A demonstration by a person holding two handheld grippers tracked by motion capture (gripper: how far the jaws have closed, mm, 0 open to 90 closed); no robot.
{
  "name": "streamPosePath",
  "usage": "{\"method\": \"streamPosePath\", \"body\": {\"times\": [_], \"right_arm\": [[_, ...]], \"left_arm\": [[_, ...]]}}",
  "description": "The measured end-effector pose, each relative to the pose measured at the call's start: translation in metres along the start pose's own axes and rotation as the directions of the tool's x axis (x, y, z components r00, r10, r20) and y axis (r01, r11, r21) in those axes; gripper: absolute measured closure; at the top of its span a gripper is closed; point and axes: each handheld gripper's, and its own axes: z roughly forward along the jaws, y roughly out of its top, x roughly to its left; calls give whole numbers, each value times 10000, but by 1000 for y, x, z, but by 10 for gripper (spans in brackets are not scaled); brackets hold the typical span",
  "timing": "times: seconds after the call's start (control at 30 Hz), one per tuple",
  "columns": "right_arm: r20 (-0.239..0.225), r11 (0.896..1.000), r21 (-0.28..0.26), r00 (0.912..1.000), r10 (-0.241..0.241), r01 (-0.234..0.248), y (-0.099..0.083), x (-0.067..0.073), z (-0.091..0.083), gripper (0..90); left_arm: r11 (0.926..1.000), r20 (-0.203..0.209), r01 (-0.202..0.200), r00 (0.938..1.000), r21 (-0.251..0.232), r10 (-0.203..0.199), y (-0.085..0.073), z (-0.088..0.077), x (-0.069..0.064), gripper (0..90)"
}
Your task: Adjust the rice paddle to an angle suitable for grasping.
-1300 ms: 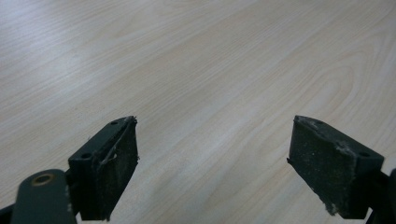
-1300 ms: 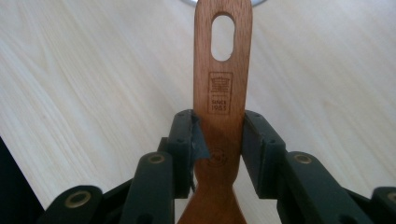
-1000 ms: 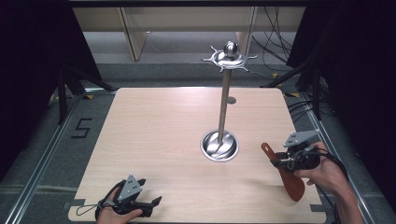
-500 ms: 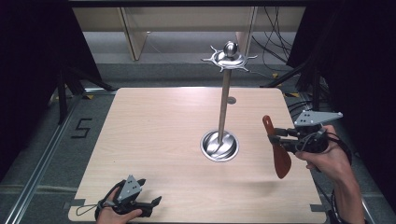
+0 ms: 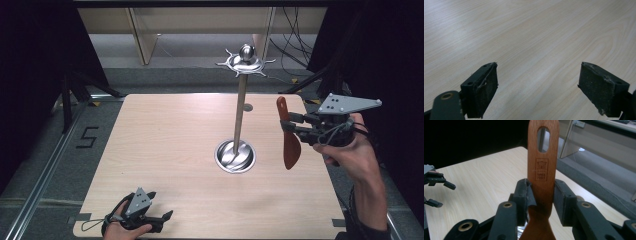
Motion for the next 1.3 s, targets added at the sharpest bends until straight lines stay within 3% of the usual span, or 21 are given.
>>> {"method": "streamPosePath", "body": {"times": [0.03, 0.07, 0.17, 0.2, 0.23, 0.3, 0.33, 0.5, 0.53, 0.67, 0.7, 0.8, 0.83, 0.93, 1.03, 1.1, 1.13, 1.17, 1.27, 1.3], "right_arm": [[-55, 9998, 62, 9998, 193, -192, 4, 3, 0, 670], [82, 9998, -152, 9999, -137, 139, 8, 1, -1, 670], [48, 9993, -335, 9999, -140, 142, 21, 4, -3, 670], [228, 9976, -548, 9989, -411, 423, 26, 3, -4, 670], [144, 9986, -490, 9997, -205, 211, 29, 4, -5, 670], [180, 9982, -539, 9995, -252, 261, 36, 7, -5, 670], [316, 9961, -668, 9980, -551, 571, 39, 5, -5, 670], [286, 9966, -574, 9980, -570, 586, 53, 7, 0, 670], [176, 9969, -584, 9985, -524, 534, 55, 7, 2, 670], [376, 9970, -452, 9974, -609, 626, 64, 5, 7, 670], [415, 9974, -462, 9977, -536, 555, 64, 5, 8, 669], [362, 9983, -278, 9981, -502, 512, 67, 3, 14, 670], [540, 9986, -422, 9981, -289, 312, 67, 3, 17, 669], [474, 9986, -373, 9982, -361, 379, 68, 2, 19, 670], [414, 9989, -329, 9986, -315, 329, 69, 2, 23, 670], [494, 9994, -250, 9985, -231, 244, 69, 3, 24, 670], [441, 9994, -240, 9987, -253, 264, 69, 3, 25, 669], [442, 9996, -91, 9986, -275, 279, 70, 2, 25, 669], [304, 10000, -25, 9995, -75, 75, 69, 1, 27, 669], [435, 9996, -157, 9988, -222, 229, 69, 0, 28, 669]], "left_arm": [[10000, -15, -98, 10000, -6, 98, 0, 0, 1, 149], [10000, 1, -8, 10000, -4, 8, 0, 0, 0, 149], [9999, -27, -112, 9999, 28, 112, 0, 0, 1, 149], [9998, -45, -177, 9998, 43, 177, 0, 0, 1, 149], [9998, -42, -205, 9998, 30, 205, 0, 0, 2, 150], [10000, 9, -7, 10000, -1, 7, 0, 0, 0, 149], [9999, -29, -143, 9999, 38, 143, 0, 0, 1, 149], [10000, 19, 6, 10000, -11, -6, 0, 0, 0, 149], [9999, -25, -157, 9999, 32, 157, 0, 0, 1, 149], [10000, 20, -6, 10000, -3, 6, 0, 0, 0, 149], [9999, -22, -161, 9999, 31, 161, 0, -1, 1, 149], [10000, 55, -8, 10000, -60, 8, 0, 0, 0, 149], [10000, 23, -34, 10000, -2, 34, 0, -1, 0, 149], [10000, 59, 71, 10000, -62, -70, 0, 0, -1, 149], [9998, -23, -187, 9998, 33, 187, 0, -1, 1, 149], [10000, 23, -7, 10000, -30, 7, 0, 0, 0, 149], [9998, 50, 14, 10000, 190, -15, 0, -2, 0, 149], [9998, 29, 150, 9999, -137, -149, 0, 0, -2, 149], [10000, 66, -37, 10000, 40, 37, 0, -1, 0, 149], [10000, 58, -1, 10000, 11, 1, 0, -1, 0, 149]]}}
